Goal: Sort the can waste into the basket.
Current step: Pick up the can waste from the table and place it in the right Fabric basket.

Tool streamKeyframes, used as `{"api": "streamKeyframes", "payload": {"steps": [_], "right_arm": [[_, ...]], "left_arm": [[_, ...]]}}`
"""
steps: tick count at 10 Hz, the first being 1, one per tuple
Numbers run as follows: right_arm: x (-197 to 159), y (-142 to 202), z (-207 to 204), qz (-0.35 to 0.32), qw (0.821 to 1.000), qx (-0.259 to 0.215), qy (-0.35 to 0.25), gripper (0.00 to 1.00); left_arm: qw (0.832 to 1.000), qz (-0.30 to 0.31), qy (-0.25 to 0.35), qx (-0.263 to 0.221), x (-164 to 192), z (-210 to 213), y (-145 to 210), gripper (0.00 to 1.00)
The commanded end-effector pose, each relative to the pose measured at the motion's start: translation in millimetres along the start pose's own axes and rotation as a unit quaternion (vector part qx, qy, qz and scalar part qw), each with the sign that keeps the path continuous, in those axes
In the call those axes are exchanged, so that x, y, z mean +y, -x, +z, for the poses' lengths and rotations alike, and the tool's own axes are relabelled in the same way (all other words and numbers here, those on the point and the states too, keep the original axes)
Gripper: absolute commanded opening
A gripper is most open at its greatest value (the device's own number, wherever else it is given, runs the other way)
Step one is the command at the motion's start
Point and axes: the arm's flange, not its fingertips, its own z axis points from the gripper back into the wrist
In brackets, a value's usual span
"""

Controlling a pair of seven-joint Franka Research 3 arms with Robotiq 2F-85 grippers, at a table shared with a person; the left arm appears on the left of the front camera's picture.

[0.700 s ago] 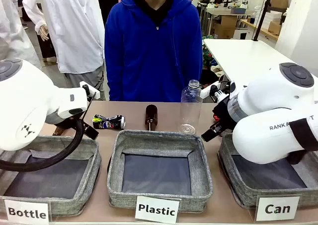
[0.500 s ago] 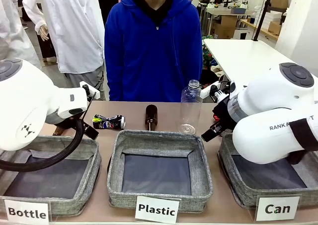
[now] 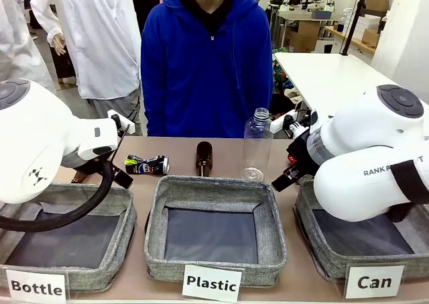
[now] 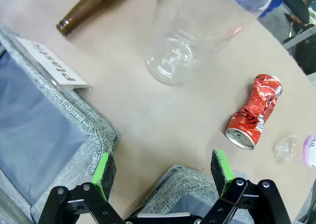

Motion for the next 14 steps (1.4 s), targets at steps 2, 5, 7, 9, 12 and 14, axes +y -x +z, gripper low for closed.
{"api": "streamKeyframes", "payload": {"steps": [2, 5, 7, 9, 12, 14], "right_arm": [[-0.1, 0.0, 0.0, 0.000, 1.000, 0.000, 0.000, 1.00], [-0.1, 0.0, 0.0, 0.000, 1.000, 0.000, 0.000, 1.00], [-0.1, 0.0, 0.0, 0.000, 1.000, 0.000, 0.000, 1.00], [-0.1, 0.0, 0.0, 0.000, 1.000, 0.000, 0.000, 1.00], [-13.7, -6.6, 57.6, -0.016, 0.999, -0.024, -0.042, 1.00], [-26.7, -1.5, 116.2, -0.073, 0.991, -0.026, -0.107, 1.00]], "left_arm": [[1.000, 0.000, 0.000, 0.000, 0.0, 0.1, 0.0, 1.00], [1.000, 0.000, 0.000, 0.000, 0.0, 0.1, 0.0, 1.00], [1.000, 0.000, 0.000, 0.000, 0.0, 0.1, 0.0, 1.00], [1.000, 0.000, 0.000, 0.000, 0.0, 0.1, 0.0, 1.00], [0.998, 0.006, 0.067, -0.011, 7.0, 47.0, 0.5, 1.00], [0.984, 0.039, 0.163, -0.055, 13.0, 118.3, 7.7, 1.00]]}}
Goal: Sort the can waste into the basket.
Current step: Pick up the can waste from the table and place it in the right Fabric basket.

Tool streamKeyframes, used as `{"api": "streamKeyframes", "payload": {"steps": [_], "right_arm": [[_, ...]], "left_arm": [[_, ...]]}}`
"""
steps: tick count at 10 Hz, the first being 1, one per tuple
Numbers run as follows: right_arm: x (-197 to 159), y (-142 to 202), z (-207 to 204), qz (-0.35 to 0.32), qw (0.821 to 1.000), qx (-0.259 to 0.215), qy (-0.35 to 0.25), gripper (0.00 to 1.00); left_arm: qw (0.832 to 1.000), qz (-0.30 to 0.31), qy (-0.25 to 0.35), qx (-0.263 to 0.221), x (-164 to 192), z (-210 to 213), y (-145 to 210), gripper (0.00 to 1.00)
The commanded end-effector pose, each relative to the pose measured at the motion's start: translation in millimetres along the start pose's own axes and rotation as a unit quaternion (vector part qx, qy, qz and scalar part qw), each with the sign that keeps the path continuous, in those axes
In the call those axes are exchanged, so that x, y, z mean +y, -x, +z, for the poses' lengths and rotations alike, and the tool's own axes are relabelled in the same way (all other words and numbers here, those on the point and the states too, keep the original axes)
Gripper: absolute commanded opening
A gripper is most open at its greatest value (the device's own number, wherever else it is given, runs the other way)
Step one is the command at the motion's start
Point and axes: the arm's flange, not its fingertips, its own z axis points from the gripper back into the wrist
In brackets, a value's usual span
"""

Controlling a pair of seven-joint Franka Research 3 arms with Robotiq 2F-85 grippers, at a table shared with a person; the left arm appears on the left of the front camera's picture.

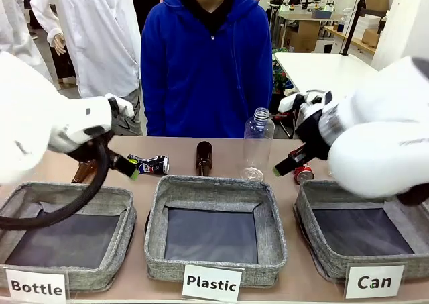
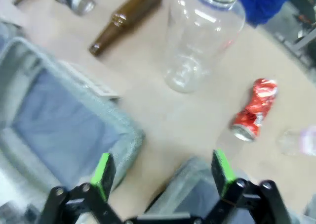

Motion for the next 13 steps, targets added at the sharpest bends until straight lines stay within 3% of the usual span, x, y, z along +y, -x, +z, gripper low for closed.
{"api": "streamKeyframes", "payload": {"steps": [1, 3, 4, 6, 7, 9, 11, 12, 13], "right_arm": [[-24.5, 18.5, 73.2, -0.050, 0.994, 0.008, -0.102, 1.00], [-63.0, 55.7, 125.1, -0.097, 0.975, -0.018, -0.201, 1.00], [-90.4, 79.7, 139.6, -0.136, 0.966, -0.047, -0.214, 1.00], [-145.1, 133.5, 153.2, -0.227, 0.939, -0.097, -0.239, 1.00], [-178.0, 167.0, 154.6, -0.284, 0.910, -0.137, -0.268, 1.00], [-225.6, 226.9, 152.4, -0.377, 0.856, -0.211, -0.284, 1.00], [-244.4, 270.2, 150.0, -0.434, 0.821, -0.252, -0.273, 1.00], [-242.2, 280.9, 148.3, -0.447, 0.825, -0.251, -0.238, 1.00], [-247.8, 272.7, 159.6, -0.438, 0.830, -0.224, -0.265, 1.00]], "left_arm": [[0.994, 0.026, 0.102, -0.033, 19.7, 78.3, 31.4, 1.00], [0.969, 0.050, 0.230, -0.079, 62.0, 138.9, 72.8, 1.00], [0.954, 0.075, 0.265, -0.118, 92.6, 161.1, 103.6, 1.00], [0.917, 0.202, 0.285, -0.194, 160.8, 179.2, 166.8, 1.00], [0.889, 0.265, 0.297, -0.225, 196.5, 176.7, 201.4, 1.00], [0.833, 0.364, 0.317, -0.271, 221.1, 155.7, 230.5, 1.00], [0.789, 0.437, 0.309, -0.303, 227.7, 139.0, 243.0, 1.00], [0.789, 0.441, 0.290, -0.314, 218.4, 136.4, 238.3, 1.00], [0.804, 0.423, 0.311, -0.278, 240.3, 151.5, 261.0, 1.00]]}}
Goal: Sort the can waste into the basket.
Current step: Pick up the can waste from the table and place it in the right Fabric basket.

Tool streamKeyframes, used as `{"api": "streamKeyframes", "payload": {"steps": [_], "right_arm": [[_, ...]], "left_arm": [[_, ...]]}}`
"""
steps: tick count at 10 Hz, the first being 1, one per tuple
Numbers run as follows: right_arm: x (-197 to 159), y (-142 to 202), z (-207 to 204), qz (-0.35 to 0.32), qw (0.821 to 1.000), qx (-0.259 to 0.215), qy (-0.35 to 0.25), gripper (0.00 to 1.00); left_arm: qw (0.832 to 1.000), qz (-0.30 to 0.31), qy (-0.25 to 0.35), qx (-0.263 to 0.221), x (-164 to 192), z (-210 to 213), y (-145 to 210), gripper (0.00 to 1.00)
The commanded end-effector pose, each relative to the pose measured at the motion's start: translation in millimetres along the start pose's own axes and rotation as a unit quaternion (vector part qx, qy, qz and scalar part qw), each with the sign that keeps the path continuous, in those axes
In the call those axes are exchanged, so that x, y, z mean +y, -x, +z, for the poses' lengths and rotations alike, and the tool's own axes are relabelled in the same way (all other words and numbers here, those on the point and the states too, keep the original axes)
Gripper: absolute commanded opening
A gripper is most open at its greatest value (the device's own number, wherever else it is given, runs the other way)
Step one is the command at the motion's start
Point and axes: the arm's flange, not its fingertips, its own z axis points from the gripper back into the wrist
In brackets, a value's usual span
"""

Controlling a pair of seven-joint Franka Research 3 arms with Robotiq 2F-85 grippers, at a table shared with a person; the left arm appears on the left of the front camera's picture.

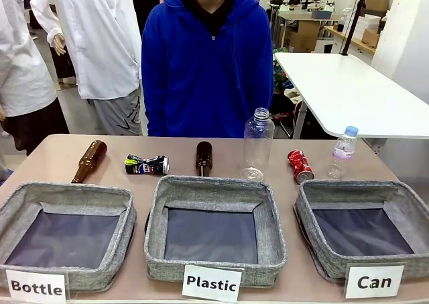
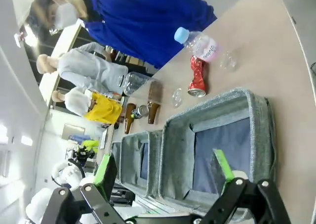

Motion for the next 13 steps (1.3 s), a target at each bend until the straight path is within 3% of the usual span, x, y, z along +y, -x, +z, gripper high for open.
{"api": "streamKeyframes", "payload": {"steps": [1, 5, 8, 9, 11, 13], "right_arm": [[17.2, -2.7, -8.0, 0.019, 1.000, 0.023, -0.003, 1.00], [15.8, -0.8, -13.8, 0.003, 1.000, 0.031, 0.001, 1.00], [121.2, -1.8, -82.0, 0.113, 0.982, 0.106, 0.109, 1.00], [155.1, -3.1, -114.0, 0.153, 0.967, 0.137, 0.150, 1.00], [206.1, 12.1, -192.2, 0.240, 0.914, 0.195, 0.261, 1.00], [228.2, 42.4, -257.8, 0.308, 0.861, 0.229, 0.334, 1.00]], "left_arm": [[0.999, -0.025, -0.002, 0.026, -8.0, 15.1, 8.2, 1.00], [0.999, -0.025, -0.002, 0.026, -8.0, 15.1, 8.2, 1.00], [0.999, -0.025, -0.002, 0.026, -8.0, 15.1, 8.2, 1.00], [0.999, -0.025, -0.002, 0.026, -8.0, 15.1, 8.2, 1.00], [0.999, -0.025, -0.002, 0.026, -8.0, 15.1, 8.2, 1.00], [0.999, -0.025, -0.002, 0.026, -8.0, 15.1, 8.2, 1.00]]}}
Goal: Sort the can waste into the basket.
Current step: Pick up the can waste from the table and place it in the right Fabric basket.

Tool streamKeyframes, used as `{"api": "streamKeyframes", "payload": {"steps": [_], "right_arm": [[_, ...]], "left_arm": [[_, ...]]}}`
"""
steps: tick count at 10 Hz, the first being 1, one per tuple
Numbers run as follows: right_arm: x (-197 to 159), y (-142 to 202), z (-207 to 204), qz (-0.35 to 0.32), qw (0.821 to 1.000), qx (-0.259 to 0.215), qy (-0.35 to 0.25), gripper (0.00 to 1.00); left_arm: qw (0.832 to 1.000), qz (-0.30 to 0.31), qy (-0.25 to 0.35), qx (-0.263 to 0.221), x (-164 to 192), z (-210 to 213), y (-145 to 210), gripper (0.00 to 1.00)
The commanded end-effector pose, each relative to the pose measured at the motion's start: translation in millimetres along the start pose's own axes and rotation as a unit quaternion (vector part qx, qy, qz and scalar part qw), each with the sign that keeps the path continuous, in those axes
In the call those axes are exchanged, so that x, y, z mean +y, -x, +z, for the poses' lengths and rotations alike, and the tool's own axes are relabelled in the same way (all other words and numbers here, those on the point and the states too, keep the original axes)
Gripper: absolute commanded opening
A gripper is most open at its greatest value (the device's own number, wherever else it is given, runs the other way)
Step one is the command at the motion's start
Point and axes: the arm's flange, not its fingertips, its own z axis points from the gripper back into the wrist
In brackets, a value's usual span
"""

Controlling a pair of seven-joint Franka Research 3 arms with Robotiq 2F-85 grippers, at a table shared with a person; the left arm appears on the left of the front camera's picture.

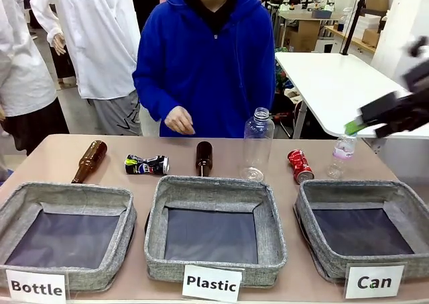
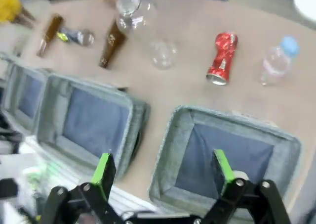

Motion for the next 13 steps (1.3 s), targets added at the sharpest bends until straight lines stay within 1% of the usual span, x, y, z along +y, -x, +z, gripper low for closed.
{"api": "streamKeyframes", "payload": {"steps": [1, 2, 3, 4, 5, 6, 7, 8, 9, 10, 12, 13], "right_arm": [[-0.9, -10.2, -17.7, 0.010, 0.998, -0.002, 0.062, 1.00], [-5.2, 7.1, 4.0, -0.006, 0.995, -0.060, 0.079, 1.00], [18.0, -6.4, -16.7, 0.025, 0.999, 0.008, 0.034, 1.00], [16.6, -8.4, -16.0, 0.026, 0.998, -0.011, 0.058, 1.00], [33.4, 7.4, -17.1, 0.049, 0.993, -0.015, 0.102, 1.00], [33.8, -7.3, -27.9, 0.043, 0.993, 0.014, 0.106, 1.00], [24.1, -32.4, -38.9, 0.024, 0.995, 0.033, 0.095, 1.00], [12.1, -54.4, -51.3, 0.002, 0.994, 0.056, 0.097, 1.00], [2.4, -68.4, -67.3, -0.012, 0.992, 0.082, 0.099, 1.00], [1.1, -80.9, -88.7, -0.034, 0.990, 0.087, 0.108, 1.00], [-10.3, -102.7, -136.8, -0.072, 0.979, 0.135, 0.133, 1.00], [-19.1, -108.4, -158.4, -0.088, 0.974, 0.148, 0.146, 1.00]], "left_arm": [[1.000, -0.012, 0.012, -0.007, 0.2, 1.2, -1.9, 1.00], [1.000, -0.012, 0.012, -0.007, 0.2, 1.2, -1.9, 1.00], [1.000, -0.012, 0.012, -0.007, 0.2, 1.2, -1.9, 1.00], [1.000, -0.012, 0.012, -0.007, 0.2, 1.2, -1.9, 1.00], [1.000, -0.012, 0.012, -0.007, 0.2, 1.2, -1.9, 1.00], [1.000, -0.012, 0.012, -0.007, 0.2, 1.2, -1.9, 1.00], [1.000, -0.012, 0.012, -0.007, 0.2, 1.2, -1.9, 1.00], [1.000, -0.012, 0.012, -0.007, 0.2, 1.2, -1.9, 1.00], [1.000, -0.012, 0.012, -0.007, 0.2, 1.2, -1.9, 1.00], [1.000, -0.012, 0.012, -0.007, 0.2, 1.2, -1.9, 1.00], [1.000, -0.012, 0.012, -0.007, 0.2, 1.2, -1.9, 1.00], [1.000, -0.012, 0.012, -0.007, 0.2, 1.2, -1.9, 1.00]]}}
